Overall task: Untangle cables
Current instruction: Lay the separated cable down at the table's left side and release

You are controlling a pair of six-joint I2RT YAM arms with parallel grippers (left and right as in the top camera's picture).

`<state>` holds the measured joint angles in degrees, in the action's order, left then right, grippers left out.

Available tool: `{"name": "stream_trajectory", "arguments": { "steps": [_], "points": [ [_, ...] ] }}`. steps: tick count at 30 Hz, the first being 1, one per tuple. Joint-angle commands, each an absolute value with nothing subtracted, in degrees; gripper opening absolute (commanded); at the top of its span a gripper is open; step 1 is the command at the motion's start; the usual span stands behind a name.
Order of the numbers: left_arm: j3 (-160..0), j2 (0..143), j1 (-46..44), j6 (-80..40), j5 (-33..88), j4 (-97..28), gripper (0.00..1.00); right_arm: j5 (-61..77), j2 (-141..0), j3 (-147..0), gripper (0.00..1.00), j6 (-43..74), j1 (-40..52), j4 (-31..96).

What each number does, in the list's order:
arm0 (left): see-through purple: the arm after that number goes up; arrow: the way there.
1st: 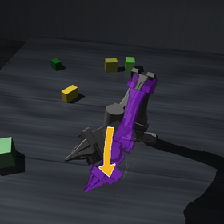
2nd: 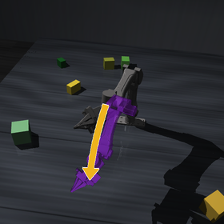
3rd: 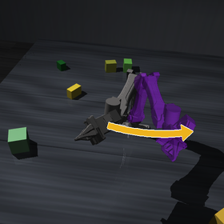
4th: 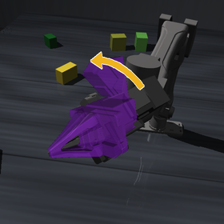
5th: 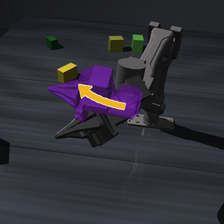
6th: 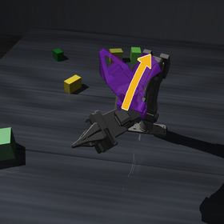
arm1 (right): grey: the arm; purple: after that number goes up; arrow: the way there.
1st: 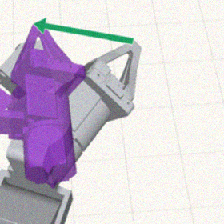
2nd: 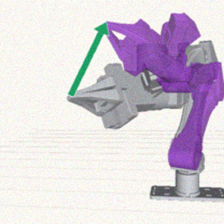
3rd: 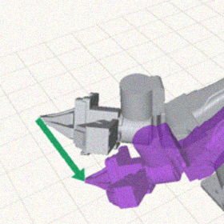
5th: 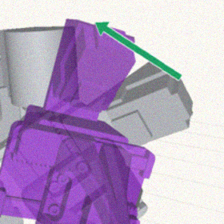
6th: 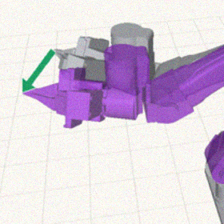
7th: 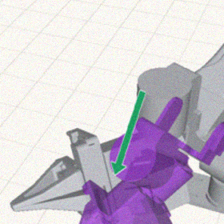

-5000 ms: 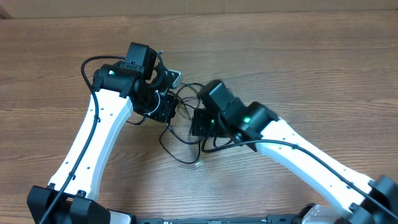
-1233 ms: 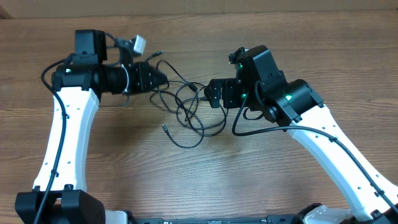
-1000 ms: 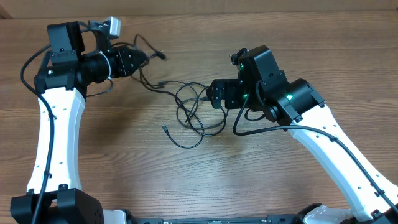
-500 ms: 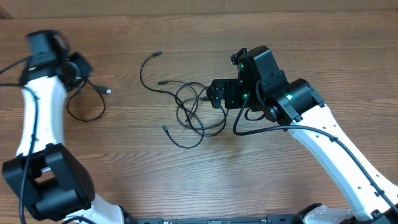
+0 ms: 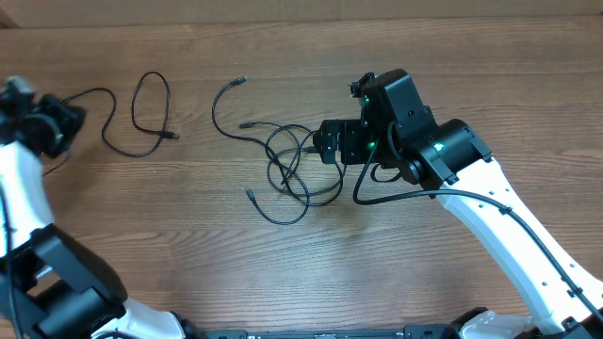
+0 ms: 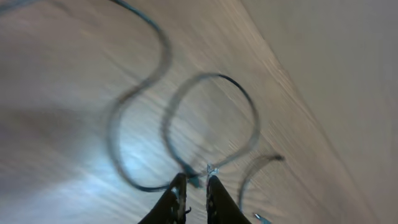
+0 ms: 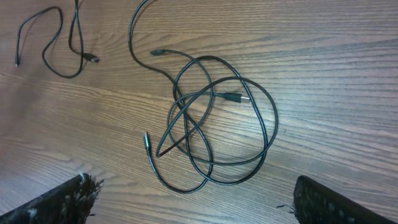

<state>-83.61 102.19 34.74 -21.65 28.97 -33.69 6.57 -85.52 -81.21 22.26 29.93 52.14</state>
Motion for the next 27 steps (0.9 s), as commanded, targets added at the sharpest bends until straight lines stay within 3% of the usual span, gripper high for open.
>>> {"name": "stream_trajectory", "arguments": {
  "steps": [1,3,6,9,16,21,24,27],
  "points": [
    [-82.87,101.91,26.59,-19.7,21.37,-32.64,0.14,6.02,-85.32,-81.17,1.0,22.52,29.54,51.99],
    [-82.85,101.91,22.5,-19.68,12.14,-32.67,0.21,6.02,-85.32,-81.17,1.0,22.52,29.54,51.99],
    [-82.83,102.87,16.1,-19.7,-2.55,-31.94,0.53,6.02,-85.32,-81.17,1.0,22.52,29.54,51.99],
    [-82.83,105.75,12.73,-19.68,-10.5,-29.58,0.64,6.02,-85.32,-81.17,1.0,22.52,29.54,51.99],
    [-82.83,117.3,11.68,-19.75,-15.44,-26.96,0.48,6.02,-85.32,-81.17,1.0,22.52,29.54,51.99],
    [-82.83,120.14,11.66,-22.15,-15.11,-26.11,0.5,6.02,-85.32,-81.17,1.0,22.52,29.54,51.99],
    [-82.63,121.43,11.64,-23.0,-15.03,-26.04,0.44,6.02,-85.32,-81.17,1.0,22.52,29.54,51.99],
    [-82.63,123.46,11.77,-23.44,-15.64,-26.98,0.45,6.02,-85.32,-81.17,1.0,22.52,29.54,51.99]
  ]
}}
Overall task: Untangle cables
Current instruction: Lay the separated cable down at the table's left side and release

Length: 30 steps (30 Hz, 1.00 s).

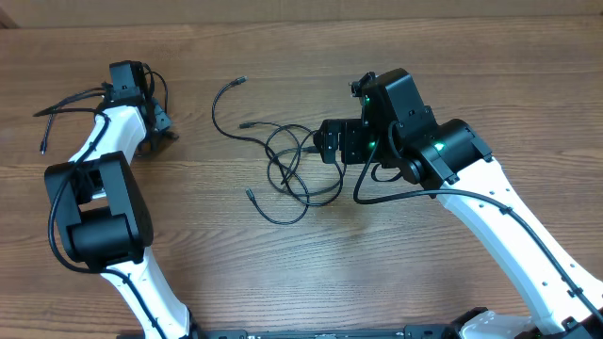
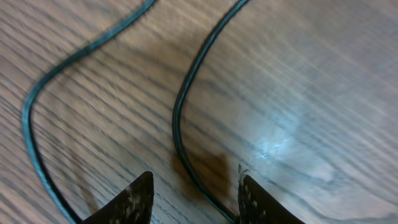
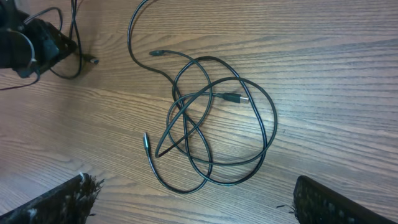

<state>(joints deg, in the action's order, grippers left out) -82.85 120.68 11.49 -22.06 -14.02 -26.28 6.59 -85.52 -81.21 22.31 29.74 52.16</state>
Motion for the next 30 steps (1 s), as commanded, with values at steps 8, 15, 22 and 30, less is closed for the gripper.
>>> {"name": "stream_trajectory", "arguments": {
  "steps": [8,15,22,30],
  "points": [
    [-84.27,124.01,12.43,-24.27,-23.38,-28.18,0.04,6.02,-85.32,-81.17,1.0,22.52,29.54,51.99],
    [-86.52,108.14,14.57,-25.61,-40.8,-32.77,0.04,6.02,-85.32,-81.17,1.0,22.52,29.54,51.99],
    [-86.39,109.21,21.23,-38.94,-38.3,-42.37,0.04,6.02,-85.32,-81.17,1.0,22.52,29.54,51.99],
    [-86.41,113.14,28.16,-31.75,-18.87,-39.81,0.2,6.02,-85.32,-81.17,1.0,22.52,29.54,51.99]
  ]
}}
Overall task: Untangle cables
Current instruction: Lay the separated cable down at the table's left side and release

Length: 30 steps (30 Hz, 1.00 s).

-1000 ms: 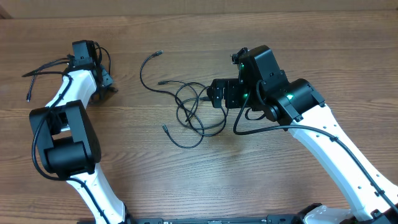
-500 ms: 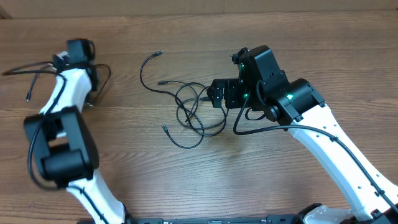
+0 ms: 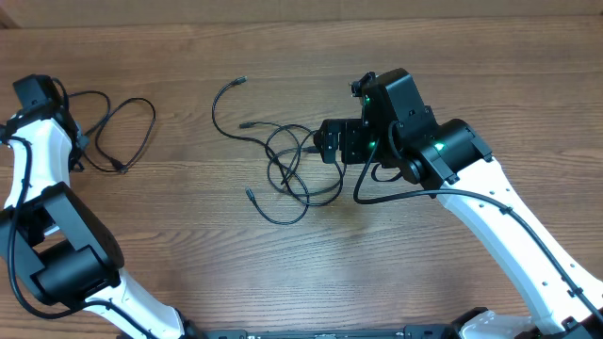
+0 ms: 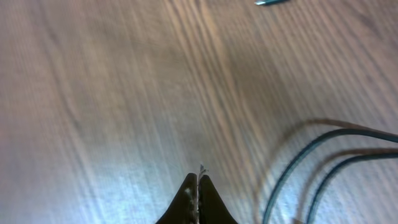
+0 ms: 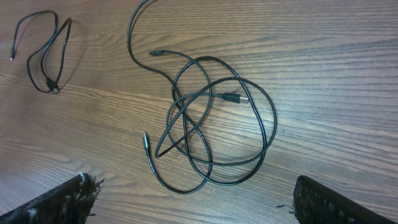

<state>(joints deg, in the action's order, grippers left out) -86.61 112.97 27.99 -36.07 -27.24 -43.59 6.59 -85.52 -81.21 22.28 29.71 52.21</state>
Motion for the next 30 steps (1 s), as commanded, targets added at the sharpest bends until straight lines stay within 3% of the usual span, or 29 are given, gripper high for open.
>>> {"name": "stream_trajectory", "arguments": {
  "steps": [1,2,5,8,12,15,16,17,18,19,23,30],
  "points": [
    [-86.41,113.14,28.14,-28.12,-15.79,-38.37,0.43,6.02,-85.32,-81.17,1.0,22.52,29.54,51.99],
    [-86.41,113.14,28.14,-25.82,-13.52,-37.76,0.53,6.02,-85.32,-81.17,1.0,22.52,29.54,51.99],
    [-86.39,114.54,28.08,-25.26,-13.02,-37.34,0.66,6.02,-85.32,-81.17,1.0,22.52,29.54,51.99],
    [-86.39,119.7,28.21,-24.25,-10.9,-36.6,0.98,6.02,-85.32,-81.17,1.0,22.52,29.54,51.99],
    [-86.39,126.48,28.21,-14.11,2.59,-32.47,1.0,6.02,-85.32,-81.17,1.0,22.52,29.54,51.99],
    [-86.39,128.16,28.21,-14.13,0.14,-32.27,0.88,6.02,-85.32,-81.17,1.0,22.52,29.54,51.99],
    [-86.39,128.16,28.21,-14.15,-1.15,-32.32,0.64,6.02,-85.32,-81.17,1.0,22.52,29.54,51.99],
    [-86.41,127.9,28.23,-14.15,-2.02,-32.45,0.25,6.02,-85.32,-81.17,1.0,22.52,29.54,51.99],
    [-86.41,127.68,28.36,-14.17,-2.83,-32.77,0.09,6.02,-85.32,-81.17,1.0,22.52,29.54,51.99],
    [-86.43,127.2,28.47,-14.37,-3.73,-33.61,0.04,6.02,-85.32,-81.17,1.0,22.52,29.54,51.99],
    [-86.43,119.61,29.41,-26.02,-17.37,-40.51,0.04,6.02,-85.32,-81.17,1.0,22.52,29.54,51.99],
    [-86.43,106.45,30.46,-33.52,-19.9,-45.01,0.04,6.02,-85.32,-81.17,1.0,22.52,29.54,51.99]
  ]
}}
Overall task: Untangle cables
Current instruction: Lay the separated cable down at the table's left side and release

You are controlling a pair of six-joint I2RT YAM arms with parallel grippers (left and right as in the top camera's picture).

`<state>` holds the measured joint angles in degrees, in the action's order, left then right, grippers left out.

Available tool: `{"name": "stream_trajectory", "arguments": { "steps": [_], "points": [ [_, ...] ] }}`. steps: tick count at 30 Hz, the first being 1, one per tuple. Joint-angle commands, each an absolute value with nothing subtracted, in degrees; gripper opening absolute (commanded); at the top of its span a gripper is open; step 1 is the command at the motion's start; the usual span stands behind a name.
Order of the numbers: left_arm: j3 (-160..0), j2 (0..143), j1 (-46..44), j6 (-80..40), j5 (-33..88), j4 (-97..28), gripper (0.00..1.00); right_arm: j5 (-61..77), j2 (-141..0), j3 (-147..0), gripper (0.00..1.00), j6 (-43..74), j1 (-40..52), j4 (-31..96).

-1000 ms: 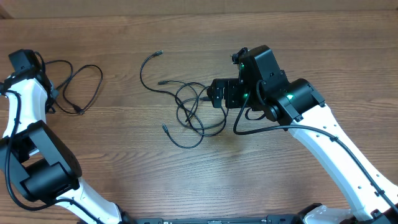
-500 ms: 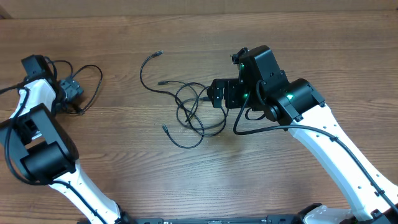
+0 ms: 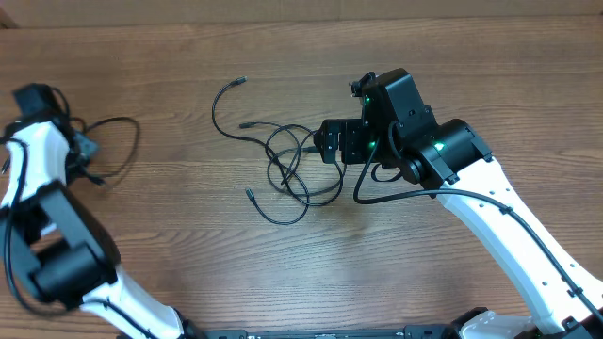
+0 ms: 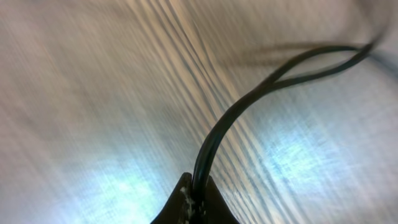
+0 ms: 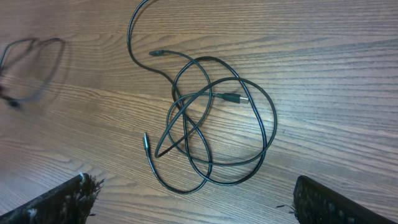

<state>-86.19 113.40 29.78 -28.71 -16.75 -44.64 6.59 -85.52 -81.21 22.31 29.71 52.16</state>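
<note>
A tangle of black cables (image 5: 233,98) lies mid-table, its loops crossing one another, with loose plug ends sticking out; it shows in the overhead view too (image 3: 283,174). My right gripper (image 5: 198,202) hangs above it, open wide, with nothing between its fingers (image 5: 62,202). A separate black cable (image 3: 113,120) lies at the far left. My left gripper (image 4: 196,190) is shut on that cable (image 4: 249,102), which leaves the jaws as two strands side by side. In the overhead view the left gripper (image 3: 85,149) is by the table's left edge.
The wooden table (image 3: 188,264) carries only the cables. The right arm's white links (image 3: 509,226) reach in from the lower right. The left arm's links (image 3: 57,235) fill the lower left corner.
The separate cable has shifted further left. My left gripper was shut with the cable beside its tips; now the cable sits in the shut jaws. Right arm and tangle are unchanged.
The separate cable first lay left of the tangle, my left gripper nearly shut at it. Then the gripper stood open over one strand. Then it was shut at the far left, the cable shifted left. Now it grips the cable further left still. The tangle never changed.
</note>
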Motion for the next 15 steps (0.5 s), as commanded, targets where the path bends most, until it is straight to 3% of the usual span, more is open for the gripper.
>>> {"name": "stream_trajectory", "arguments": {
  "steps": [1,8,10,12,15],
  "points": [
    [-86.43,104.81,30.57,-33.45,-19.92,-45.28,0.04,6.02,-85.32,-81.17,1.0,22.52,29.54,51.99],
    [-86.39,109.16,30.63,-33.43,-19.88,-49.32,0.04,6.02,-85.32,-81.17,1.0,22.52,29.54,51.99],
    [-86.39,110.5,30.63,-33.43,-19.46,-49.56,0.11,6.02,-85.32,-81.17,1.0,22.52,29.54,51.99],
    [-86.39,111.04,30.63,-32.86,-17.98,-49.23,0.71,6.02,-85.32,-81.17,1.0,22.52,29.54,51.99],
    [-86.41,111.0,30.76,-27.16,-12.12,-48.18,1.0,6.02,-85.32,-81.17,1.0,22.52,29.54,51.99]
  ]
}}
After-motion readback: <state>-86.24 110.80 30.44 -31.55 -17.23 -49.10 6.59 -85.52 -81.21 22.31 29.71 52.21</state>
